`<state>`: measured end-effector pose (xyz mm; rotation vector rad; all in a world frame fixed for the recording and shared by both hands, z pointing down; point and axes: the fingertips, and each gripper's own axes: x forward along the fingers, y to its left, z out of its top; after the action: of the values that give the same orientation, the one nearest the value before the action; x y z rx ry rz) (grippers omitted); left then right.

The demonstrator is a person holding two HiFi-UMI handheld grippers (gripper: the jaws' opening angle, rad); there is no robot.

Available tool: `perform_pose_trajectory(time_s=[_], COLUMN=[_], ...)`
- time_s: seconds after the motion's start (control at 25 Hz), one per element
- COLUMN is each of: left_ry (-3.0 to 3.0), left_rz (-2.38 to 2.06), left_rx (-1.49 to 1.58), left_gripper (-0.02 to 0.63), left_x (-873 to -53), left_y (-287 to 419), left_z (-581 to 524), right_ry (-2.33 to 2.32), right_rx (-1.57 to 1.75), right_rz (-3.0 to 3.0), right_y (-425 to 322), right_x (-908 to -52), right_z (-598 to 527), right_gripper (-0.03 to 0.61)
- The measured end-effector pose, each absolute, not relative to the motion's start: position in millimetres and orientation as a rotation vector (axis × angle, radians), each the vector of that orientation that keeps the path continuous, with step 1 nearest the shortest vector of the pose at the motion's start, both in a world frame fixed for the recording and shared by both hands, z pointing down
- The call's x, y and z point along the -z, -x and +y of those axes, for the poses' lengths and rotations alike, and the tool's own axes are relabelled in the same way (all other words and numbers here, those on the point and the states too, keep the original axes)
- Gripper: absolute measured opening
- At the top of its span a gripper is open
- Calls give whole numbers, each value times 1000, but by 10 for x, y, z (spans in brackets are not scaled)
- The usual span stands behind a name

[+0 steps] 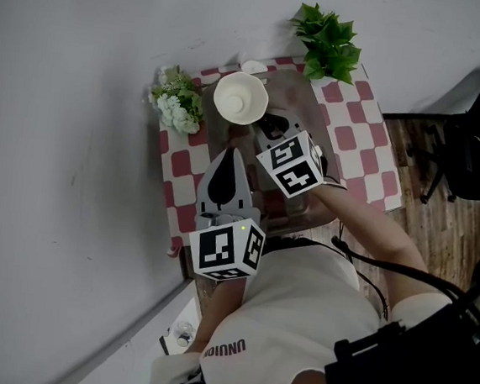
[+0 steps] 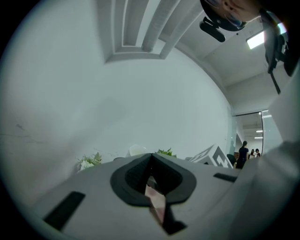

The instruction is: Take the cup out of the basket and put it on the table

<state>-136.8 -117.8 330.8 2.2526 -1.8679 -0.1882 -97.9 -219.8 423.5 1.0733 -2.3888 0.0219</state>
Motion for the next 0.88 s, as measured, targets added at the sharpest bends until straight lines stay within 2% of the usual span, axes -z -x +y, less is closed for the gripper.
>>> perform_pose_trajectory(time_s=[0.88], left_ry=[-2275], left_rz=[-1878], left_rx=[156], left_gripper=[12], left_x=[-3278], left_y=[1346], left_z=[-1214], right_ry=[-1121], right_rx=[73], right_rz=[-2435], right_y=[915], right_x=[-3916], right_z=[-2185], right_gripper=[63])
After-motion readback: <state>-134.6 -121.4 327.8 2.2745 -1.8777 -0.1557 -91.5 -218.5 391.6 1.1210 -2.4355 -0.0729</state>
